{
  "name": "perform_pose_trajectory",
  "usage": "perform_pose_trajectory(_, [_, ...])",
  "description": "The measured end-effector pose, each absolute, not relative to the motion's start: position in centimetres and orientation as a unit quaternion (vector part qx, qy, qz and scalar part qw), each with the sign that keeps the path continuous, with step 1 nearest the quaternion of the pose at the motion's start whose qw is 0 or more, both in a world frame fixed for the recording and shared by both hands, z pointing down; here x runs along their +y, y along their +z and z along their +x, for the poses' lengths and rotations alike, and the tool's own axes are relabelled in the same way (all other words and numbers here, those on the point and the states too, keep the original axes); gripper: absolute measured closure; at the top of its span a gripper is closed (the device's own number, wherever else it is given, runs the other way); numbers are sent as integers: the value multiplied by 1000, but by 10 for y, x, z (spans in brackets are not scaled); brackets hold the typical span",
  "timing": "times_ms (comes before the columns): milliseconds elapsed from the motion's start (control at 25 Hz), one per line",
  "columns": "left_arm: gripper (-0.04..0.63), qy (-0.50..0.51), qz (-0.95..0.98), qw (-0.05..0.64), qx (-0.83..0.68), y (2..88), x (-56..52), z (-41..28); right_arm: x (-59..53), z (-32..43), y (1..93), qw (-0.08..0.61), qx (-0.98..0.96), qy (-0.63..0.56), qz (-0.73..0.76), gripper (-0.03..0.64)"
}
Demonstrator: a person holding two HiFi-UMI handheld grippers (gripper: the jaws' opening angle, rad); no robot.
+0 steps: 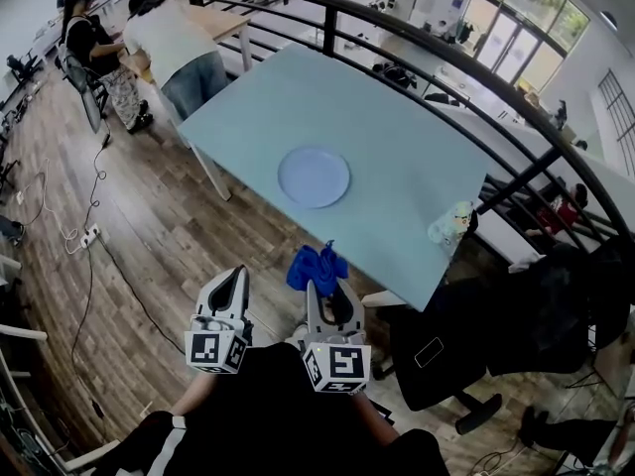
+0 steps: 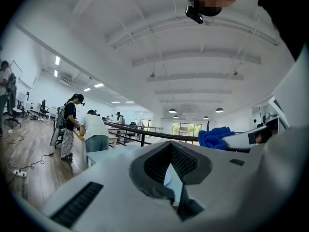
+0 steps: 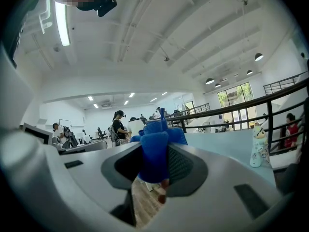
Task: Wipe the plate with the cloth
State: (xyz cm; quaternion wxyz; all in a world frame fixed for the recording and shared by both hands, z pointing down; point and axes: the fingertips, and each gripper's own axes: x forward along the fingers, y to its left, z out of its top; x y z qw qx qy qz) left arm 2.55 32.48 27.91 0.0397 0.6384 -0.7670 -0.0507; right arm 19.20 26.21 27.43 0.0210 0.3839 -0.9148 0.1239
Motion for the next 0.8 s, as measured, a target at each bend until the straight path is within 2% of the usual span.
perform_pose_trajectory(800, [594, -50, 639, 45, -766, 284, 287, 22, 224, 189, 280, 33, -915, 124, 383, 499])
